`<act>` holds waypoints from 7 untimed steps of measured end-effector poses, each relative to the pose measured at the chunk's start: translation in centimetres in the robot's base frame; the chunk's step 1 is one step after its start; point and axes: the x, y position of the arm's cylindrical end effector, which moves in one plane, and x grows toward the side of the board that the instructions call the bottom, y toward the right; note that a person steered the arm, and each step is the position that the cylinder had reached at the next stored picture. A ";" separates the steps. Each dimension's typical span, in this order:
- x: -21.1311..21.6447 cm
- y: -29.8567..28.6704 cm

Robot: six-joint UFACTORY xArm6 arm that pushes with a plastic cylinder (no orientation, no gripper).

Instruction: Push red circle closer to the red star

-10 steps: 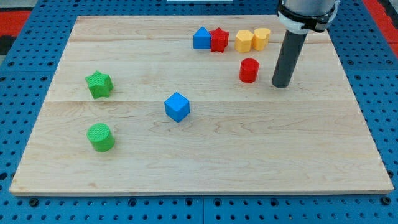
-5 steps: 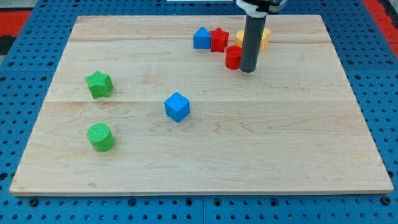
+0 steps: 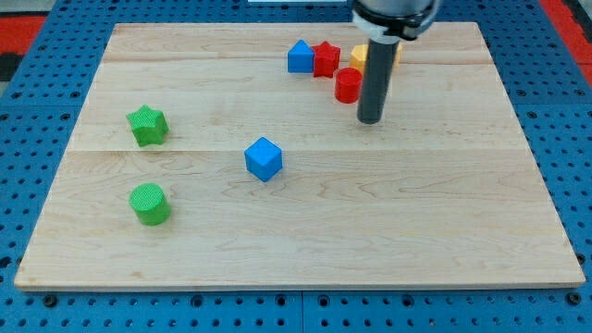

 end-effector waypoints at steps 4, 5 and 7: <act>-3.5 0.1; -3.5 0.5; -3.5 -0.4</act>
